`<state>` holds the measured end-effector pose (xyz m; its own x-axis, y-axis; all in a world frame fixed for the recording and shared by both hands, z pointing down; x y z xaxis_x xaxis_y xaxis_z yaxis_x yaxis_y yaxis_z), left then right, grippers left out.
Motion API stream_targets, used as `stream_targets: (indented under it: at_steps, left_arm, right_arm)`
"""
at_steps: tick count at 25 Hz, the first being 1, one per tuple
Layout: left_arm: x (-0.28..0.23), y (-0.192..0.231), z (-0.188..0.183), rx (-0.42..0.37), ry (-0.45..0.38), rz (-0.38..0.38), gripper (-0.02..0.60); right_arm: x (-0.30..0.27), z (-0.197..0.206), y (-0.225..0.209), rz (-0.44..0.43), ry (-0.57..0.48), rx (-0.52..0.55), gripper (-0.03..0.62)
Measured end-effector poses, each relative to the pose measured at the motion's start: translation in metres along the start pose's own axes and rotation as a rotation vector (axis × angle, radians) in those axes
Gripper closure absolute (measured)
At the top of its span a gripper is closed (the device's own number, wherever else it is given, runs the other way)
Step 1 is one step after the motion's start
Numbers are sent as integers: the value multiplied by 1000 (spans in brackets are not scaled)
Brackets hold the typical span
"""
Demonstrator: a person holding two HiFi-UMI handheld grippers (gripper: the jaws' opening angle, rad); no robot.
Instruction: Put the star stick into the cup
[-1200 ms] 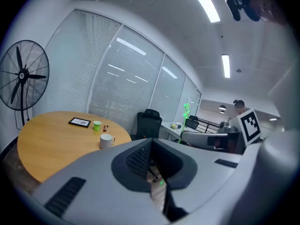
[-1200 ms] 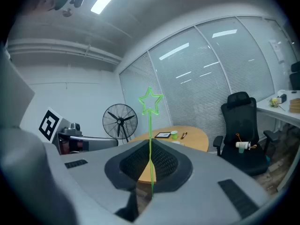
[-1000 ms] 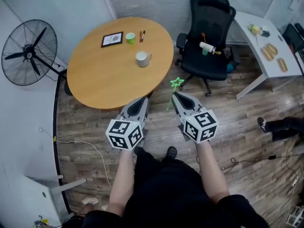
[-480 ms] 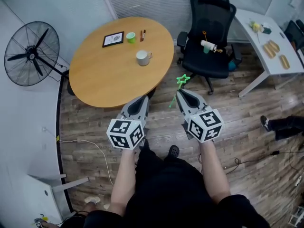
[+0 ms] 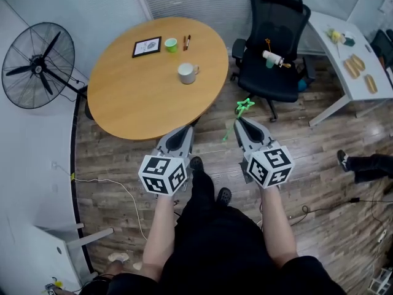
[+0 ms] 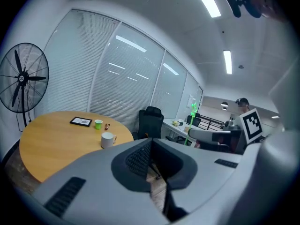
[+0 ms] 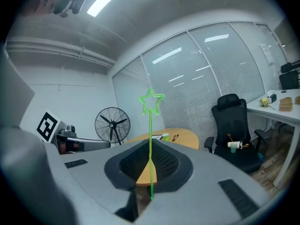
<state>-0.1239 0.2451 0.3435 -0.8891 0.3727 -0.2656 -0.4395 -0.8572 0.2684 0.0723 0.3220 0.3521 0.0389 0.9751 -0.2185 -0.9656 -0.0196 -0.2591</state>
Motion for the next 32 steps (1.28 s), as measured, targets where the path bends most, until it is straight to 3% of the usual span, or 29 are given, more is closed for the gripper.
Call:
stream_targets:
  at_steps: [19,32]
  left_arm:
    - [-76,151,-57,22,27,45,583]
    - [-100,234,-82,36,31,90,583]
  right_arm:
    - [-169,-50,8,39,28,45,568]
    - [-244,-63,28,92,26,63,568]
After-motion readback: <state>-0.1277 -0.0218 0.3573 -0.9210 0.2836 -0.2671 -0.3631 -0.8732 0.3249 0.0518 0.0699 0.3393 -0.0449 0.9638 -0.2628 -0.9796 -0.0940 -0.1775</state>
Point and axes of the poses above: the fingertips, and each gripper's own axes: x backward along the fingers, y to its left, z out of its underside, the point moved 7 cm from there along x, backward along the fingers, and after that the axes turned 10 degrees about z, right-handed, at the moved point
